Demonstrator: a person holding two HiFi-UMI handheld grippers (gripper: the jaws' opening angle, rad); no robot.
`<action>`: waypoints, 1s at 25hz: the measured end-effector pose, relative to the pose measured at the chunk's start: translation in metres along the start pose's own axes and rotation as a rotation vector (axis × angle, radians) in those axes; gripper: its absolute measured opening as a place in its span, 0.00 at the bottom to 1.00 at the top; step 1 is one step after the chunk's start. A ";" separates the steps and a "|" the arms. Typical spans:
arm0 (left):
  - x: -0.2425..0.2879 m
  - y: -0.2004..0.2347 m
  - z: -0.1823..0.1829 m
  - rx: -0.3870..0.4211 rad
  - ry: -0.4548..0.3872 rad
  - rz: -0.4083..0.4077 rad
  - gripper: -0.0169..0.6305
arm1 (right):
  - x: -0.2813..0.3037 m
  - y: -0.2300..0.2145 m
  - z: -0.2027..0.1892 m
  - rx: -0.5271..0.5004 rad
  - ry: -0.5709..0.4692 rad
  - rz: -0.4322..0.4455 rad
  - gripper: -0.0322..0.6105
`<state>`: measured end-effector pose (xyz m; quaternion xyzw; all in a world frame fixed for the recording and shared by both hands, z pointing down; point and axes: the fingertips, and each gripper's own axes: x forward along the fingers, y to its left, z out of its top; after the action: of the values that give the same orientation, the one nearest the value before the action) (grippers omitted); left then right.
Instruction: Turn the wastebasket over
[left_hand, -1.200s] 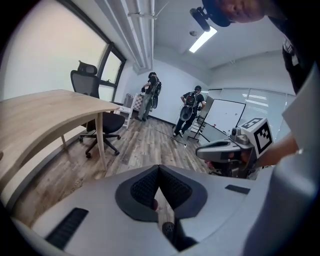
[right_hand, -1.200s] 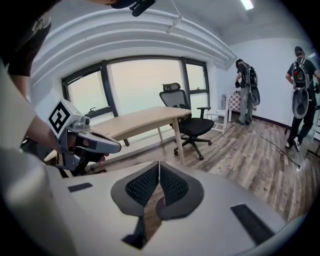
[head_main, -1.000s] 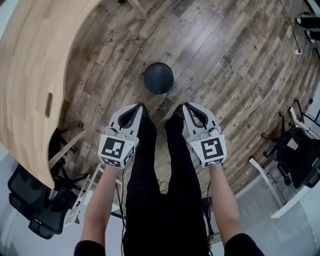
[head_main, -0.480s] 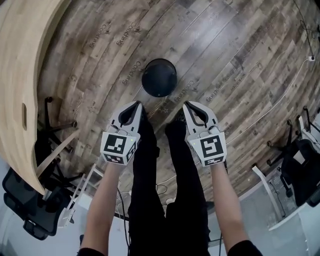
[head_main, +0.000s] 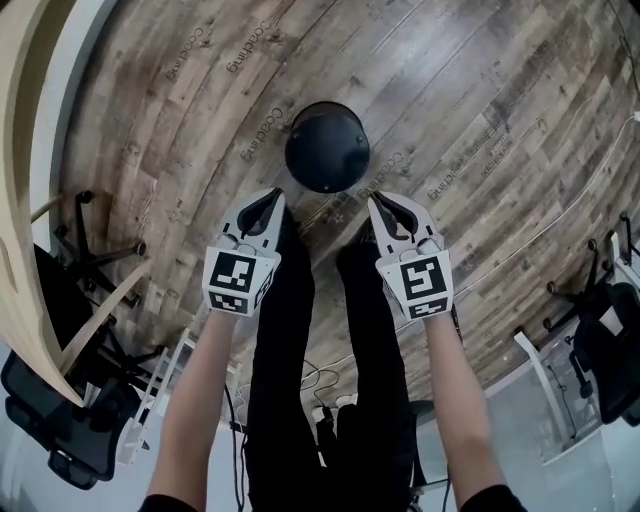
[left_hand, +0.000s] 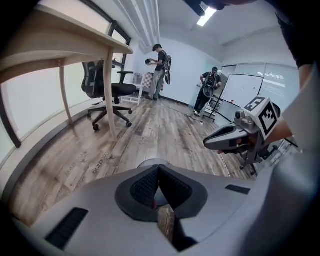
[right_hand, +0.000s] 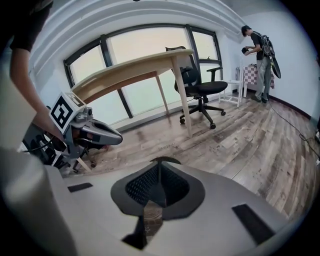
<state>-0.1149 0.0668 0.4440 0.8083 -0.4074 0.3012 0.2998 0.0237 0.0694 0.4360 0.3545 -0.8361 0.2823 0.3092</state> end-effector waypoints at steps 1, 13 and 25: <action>0.005 0.003 -0.006 0.008 0.008 -0.003 0.05 | 0.006 -0.001 -0.005 -0.007 0.006 0.005 0.10; 0.047 0.019 -0.059 0.138 0.081 -0.071 0.06 | 0.052 -0.019 -0.064 -0.077 0.068 0.020 0.11; 0.069 0.036 -0.113 0.227 0.145 -0.076 0.42 | 0.081 -0.037 -0.105 -0.161 0.130 0.057 0.46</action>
<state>-0.1392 0.0992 0.5750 0.8281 -0.3171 0.3913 0.2462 0.0402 0.0862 0.5719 0.2857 -0.8439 0.2453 0.3822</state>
